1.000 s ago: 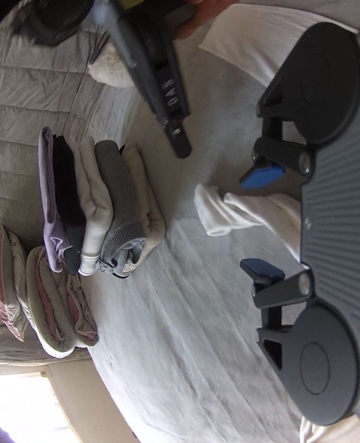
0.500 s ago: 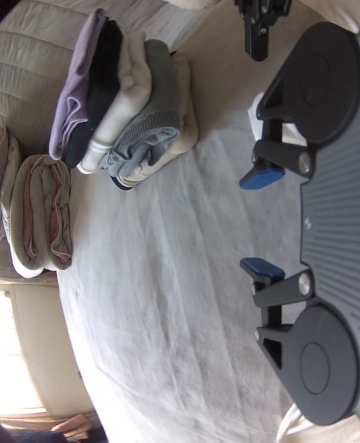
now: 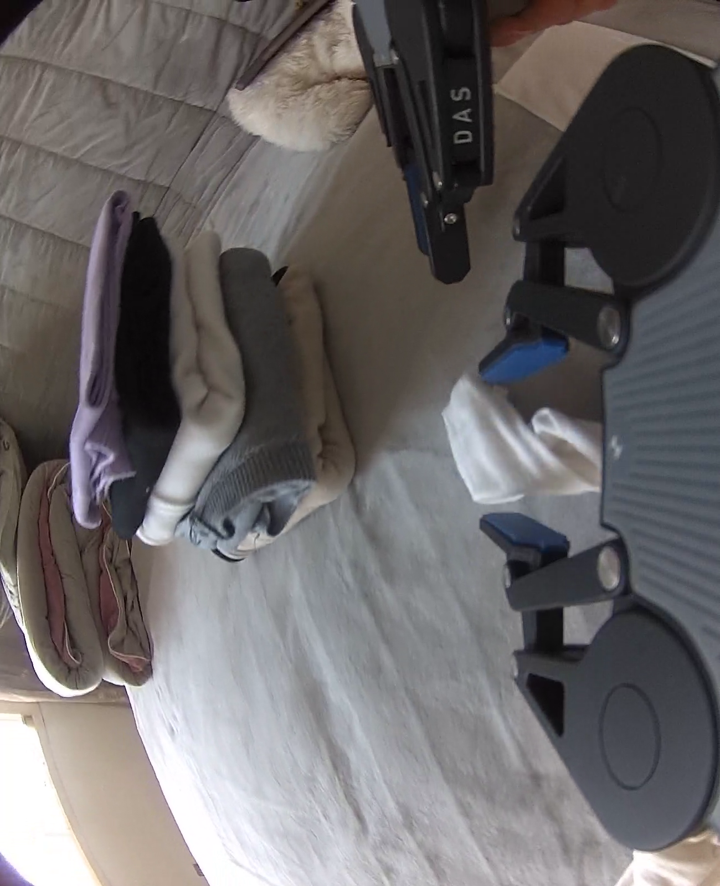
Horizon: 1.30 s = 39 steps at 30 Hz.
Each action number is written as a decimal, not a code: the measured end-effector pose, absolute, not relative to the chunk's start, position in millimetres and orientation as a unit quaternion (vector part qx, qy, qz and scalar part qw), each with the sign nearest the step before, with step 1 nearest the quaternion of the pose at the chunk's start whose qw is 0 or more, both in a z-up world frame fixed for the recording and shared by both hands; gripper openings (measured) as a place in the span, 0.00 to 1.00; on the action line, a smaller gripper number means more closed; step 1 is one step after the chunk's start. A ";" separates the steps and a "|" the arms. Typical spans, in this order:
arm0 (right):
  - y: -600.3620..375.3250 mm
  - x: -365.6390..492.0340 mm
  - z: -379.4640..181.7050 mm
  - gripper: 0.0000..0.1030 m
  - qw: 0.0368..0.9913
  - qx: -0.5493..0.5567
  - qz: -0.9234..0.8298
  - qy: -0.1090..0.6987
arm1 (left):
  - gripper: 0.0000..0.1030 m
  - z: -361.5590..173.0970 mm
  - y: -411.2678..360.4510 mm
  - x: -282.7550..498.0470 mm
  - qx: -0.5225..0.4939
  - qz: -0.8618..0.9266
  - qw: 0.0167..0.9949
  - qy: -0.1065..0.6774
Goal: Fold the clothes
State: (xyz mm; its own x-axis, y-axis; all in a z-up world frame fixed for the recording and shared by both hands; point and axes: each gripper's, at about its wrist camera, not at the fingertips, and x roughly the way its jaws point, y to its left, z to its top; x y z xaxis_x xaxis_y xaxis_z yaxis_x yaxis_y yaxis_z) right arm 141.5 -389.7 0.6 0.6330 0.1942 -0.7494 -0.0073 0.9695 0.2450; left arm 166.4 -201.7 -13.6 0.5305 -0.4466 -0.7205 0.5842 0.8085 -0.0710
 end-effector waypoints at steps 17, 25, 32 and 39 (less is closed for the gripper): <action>-394.2 135.6 3.7 0.24 0.898 0.116 0.065 0.419 | 0.14 -11.0 -152.6 196.5 0.054 -0.119 0.903 0.409; -389.7 134.1 4.9 0.26 0.899 0.118 0.067 0.417 | 0.27 4.7 -140.4 192.2 -0.010 -0.151 0.892 0.426; -386.3 132.0 5.6 0.26 0.898 0.120 0.069 0.417 | 0.08 -2.5 -159.6 192.3 -0.025 -0.167 0.878 0.448; -388.3 131.1 5.0 0.26 0.898 0.125 0.069 0.416 | 0.00 24.5 -167.6 182.0 -0.004 -0.207 0.885 0.418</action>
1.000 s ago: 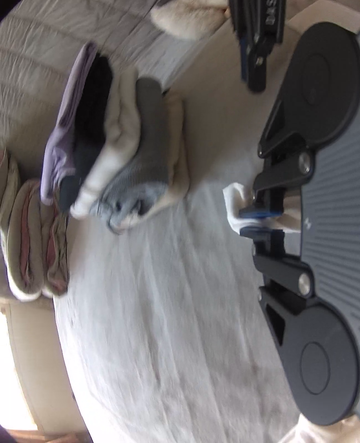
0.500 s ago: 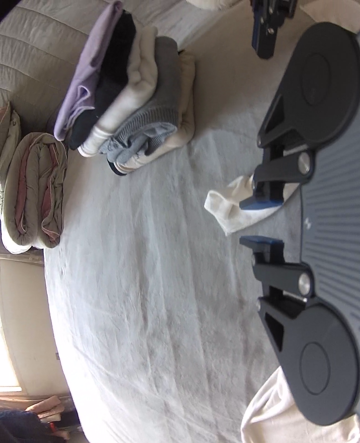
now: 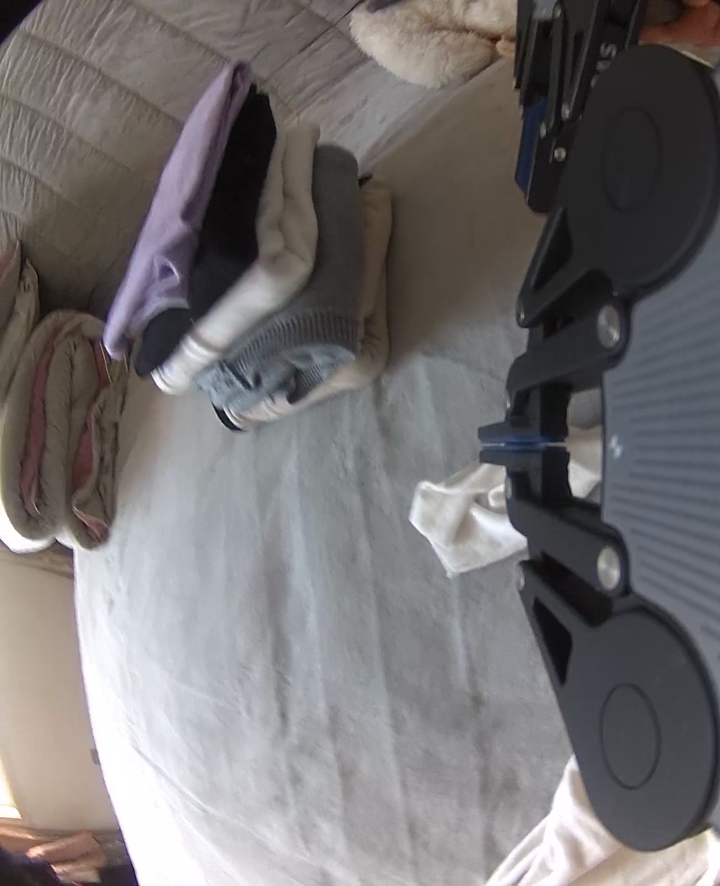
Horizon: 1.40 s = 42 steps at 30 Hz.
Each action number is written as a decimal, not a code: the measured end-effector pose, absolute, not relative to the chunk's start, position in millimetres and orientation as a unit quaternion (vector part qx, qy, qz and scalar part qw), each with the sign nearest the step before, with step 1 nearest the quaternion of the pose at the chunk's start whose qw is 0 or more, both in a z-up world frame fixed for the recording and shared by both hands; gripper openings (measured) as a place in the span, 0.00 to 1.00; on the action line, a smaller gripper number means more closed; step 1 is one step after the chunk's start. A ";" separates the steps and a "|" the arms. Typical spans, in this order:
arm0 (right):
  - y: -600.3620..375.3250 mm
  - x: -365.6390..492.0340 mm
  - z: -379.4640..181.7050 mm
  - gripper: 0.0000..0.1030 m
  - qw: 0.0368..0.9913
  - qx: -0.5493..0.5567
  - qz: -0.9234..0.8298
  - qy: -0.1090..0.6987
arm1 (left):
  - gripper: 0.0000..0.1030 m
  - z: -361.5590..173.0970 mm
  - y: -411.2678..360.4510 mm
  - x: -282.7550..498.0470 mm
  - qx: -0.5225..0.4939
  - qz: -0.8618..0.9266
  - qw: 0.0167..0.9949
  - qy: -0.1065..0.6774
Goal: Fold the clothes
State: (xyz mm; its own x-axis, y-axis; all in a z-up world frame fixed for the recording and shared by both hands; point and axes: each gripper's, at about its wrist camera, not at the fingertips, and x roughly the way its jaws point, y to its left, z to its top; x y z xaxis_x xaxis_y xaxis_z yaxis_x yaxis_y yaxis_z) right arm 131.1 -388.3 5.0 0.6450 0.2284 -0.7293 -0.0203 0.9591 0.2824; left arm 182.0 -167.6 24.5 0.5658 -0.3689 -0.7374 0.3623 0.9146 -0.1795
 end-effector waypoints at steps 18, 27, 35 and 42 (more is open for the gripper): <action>-385.4 127.5 6.4 0.26 0.898 0.133 0.067 0.414 | 0.00 92.2 -174.5 143.8 0.088 -0.283 0.894 0.337; -389.6 131.8 1.1 0.26 0.893 0.149 0.067 0.420 | 0.00 75.3 -177.6 182.9 0.053 -0.251 0.905 0.339; -405.3 134.2 -4.0 0.32 0.878 0.199 0.088 0.426 | 0.00 100.4 -196.9 166.2 0.081 -0.318 0.897 0.297; -412.8 131.0 -2.6 0.32 0.879 0.199 0.075 0.427 | 0.00 114.4 -190.6 150.3 0.078 -0.344 0.888 0.294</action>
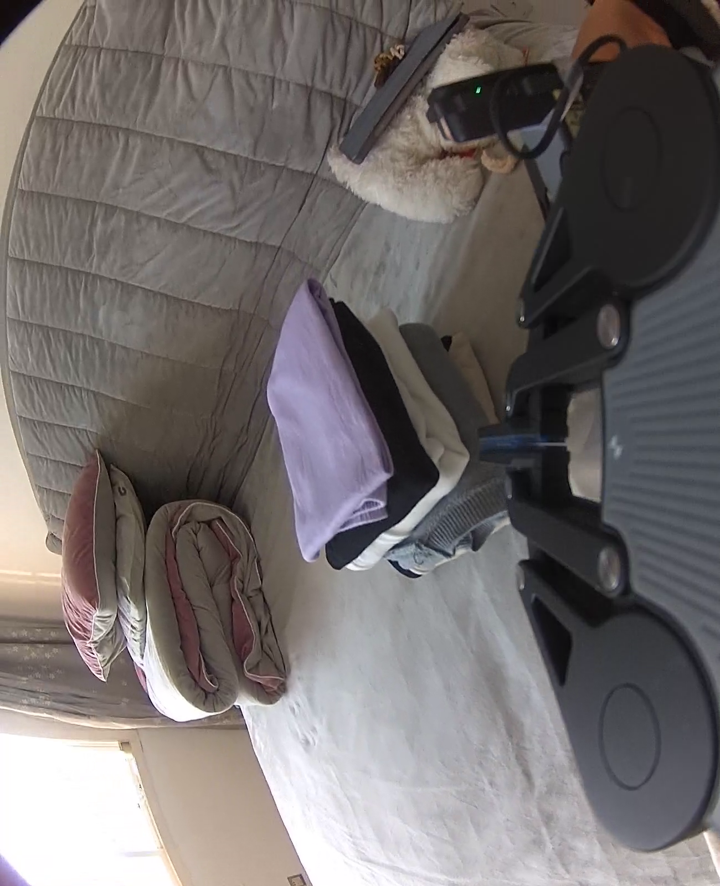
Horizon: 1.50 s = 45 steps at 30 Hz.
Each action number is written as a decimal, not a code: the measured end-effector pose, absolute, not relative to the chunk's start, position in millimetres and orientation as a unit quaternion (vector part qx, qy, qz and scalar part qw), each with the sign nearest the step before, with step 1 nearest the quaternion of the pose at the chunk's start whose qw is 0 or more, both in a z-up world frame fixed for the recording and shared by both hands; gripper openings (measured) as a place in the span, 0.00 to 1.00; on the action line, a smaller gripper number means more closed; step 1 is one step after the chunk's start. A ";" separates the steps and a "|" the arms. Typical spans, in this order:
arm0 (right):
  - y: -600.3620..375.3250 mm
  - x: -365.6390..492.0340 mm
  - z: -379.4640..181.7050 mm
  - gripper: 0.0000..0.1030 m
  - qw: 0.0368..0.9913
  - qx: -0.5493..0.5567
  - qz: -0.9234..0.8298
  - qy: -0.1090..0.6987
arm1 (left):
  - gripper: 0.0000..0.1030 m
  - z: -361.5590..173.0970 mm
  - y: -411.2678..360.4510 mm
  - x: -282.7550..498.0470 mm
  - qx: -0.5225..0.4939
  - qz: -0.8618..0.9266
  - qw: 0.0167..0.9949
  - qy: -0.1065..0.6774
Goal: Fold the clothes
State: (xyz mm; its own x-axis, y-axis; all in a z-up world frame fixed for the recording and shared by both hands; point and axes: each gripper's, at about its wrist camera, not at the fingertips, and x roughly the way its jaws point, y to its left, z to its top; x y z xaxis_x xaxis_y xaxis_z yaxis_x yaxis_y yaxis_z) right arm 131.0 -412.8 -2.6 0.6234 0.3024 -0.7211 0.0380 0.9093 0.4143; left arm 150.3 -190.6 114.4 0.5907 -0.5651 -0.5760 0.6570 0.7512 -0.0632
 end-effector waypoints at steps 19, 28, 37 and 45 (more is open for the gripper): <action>-420.1 134.1 -10.1 0.32 0.877 0.197 0.063 0.433 | 0.40 17.1 -192.4 212.4 0.016 -0.278 0.851 0.446; -418.3 142.2 -17.0 0.32 0.877 0.193 0.075 0.433 | 0.02 -4.9 -204.3 219.8 0.041 -0.274 0.847 0.454; -418.7 141.8 -16.5 0.32 0.879 0.192 0.080 0.430 | 0.02 -2.6 -156.8 164.4 0.070 -0.309 0.843 0.434; -411.6 139.7 -14.6 0.32 0.876 0.193 0.091 0.432 | 0.04 -11.3 -141.1 134.4 0.115 -0.339 0.813 0.458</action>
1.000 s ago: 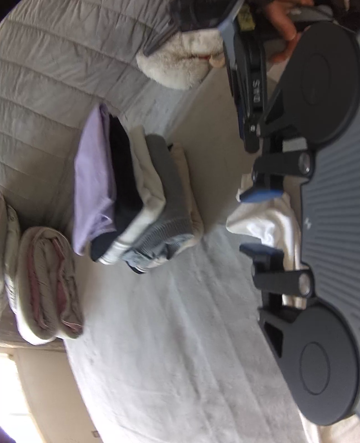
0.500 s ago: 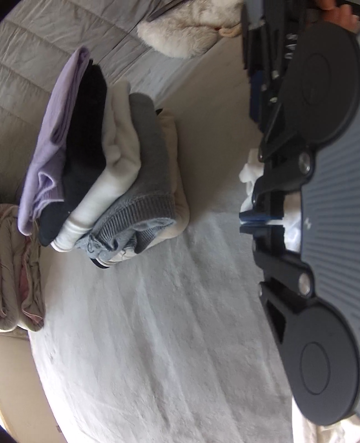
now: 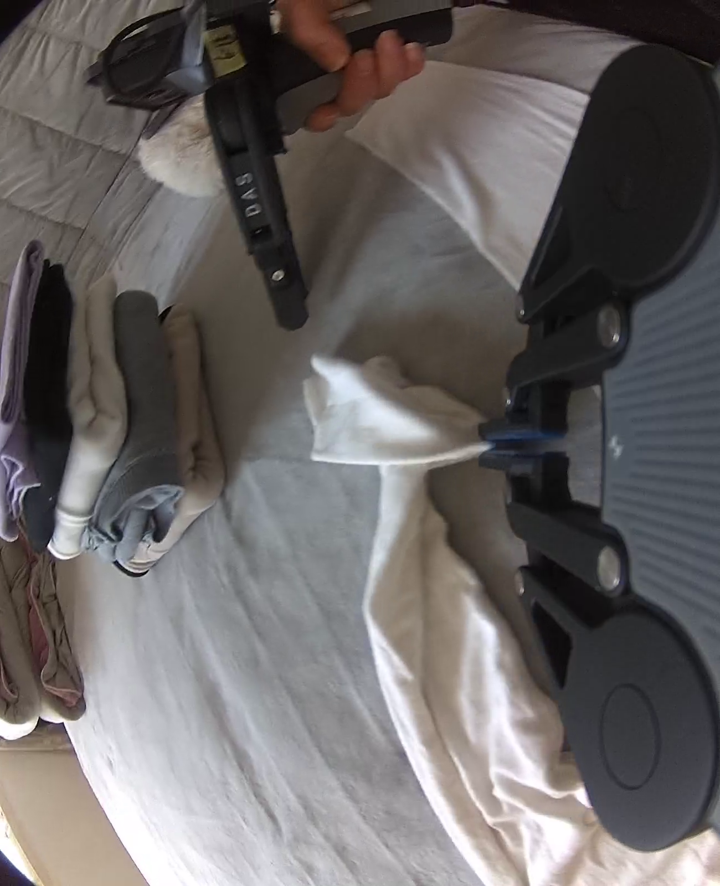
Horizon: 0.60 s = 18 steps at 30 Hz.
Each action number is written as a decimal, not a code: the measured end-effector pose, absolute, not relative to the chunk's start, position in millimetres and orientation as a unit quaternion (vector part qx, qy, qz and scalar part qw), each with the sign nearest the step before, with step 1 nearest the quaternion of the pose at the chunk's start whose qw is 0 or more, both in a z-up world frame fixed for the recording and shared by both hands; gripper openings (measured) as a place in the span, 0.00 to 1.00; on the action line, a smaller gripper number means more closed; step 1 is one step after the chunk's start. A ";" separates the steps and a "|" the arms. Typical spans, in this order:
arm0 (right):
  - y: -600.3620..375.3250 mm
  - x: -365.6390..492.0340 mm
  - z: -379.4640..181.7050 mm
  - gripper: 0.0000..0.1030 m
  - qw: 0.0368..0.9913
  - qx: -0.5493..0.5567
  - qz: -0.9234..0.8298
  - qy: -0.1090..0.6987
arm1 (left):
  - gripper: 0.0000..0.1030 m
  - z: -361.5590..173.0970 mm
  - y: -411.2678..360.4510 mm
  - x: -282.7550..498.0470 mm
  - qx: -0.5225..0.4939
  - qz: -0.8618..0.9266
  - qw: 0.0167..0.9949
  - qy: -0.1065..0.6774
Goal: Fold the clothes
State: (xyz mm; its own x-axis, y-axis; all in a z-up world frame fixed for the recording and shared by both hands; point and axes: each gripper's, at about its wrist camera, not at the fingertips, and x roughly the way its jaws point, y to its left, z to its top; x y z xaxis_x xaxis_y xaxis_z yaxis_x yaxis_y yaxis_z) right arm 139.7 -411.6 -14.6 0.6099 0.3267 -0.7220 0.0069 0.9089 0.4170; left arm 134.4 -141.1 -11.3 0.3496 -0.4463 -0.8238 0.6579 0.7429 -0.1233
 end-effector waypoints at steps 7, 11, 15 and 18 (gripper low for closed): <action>-402.1 142.4 -16.6 0.32 0.871 0.195 0.117 0.435 | 0.31 11.4 -139.6 160.2 0.059 -0.317 0.842 0.433; -401.7 142.2 -17.1 0.32 0.871 0.196 0.114 0.435 | 0.36 7.5 -159.1 185.1 0.046 -0.313 0.836 0.447; -402.1 141.8 -17.0 0.32 0.871 0.195 0.112 0.436 | 0.36 -7.7 -176.5 203.2 0.023 -0.308 0.820 0.482; -402.1 141.7 -17.0 0.32 0.872 0.195 0.113 0.435 | 0.34 -16.2 -179.3 208.4 -0.005 -0.300 0.812 0.501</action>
State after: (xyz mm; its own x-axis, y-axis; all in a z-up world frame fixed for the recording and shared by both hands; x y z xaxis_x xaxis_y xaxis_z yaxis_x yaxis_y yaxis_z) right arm 141.7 -402.1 -17.0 0.5956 0.3660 -0.7151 -0.0269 0.8988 0.4376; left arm 208.4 -179.3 -16.2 0.3181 -0.4909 -0.8110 0.4818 0.8205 -0.3077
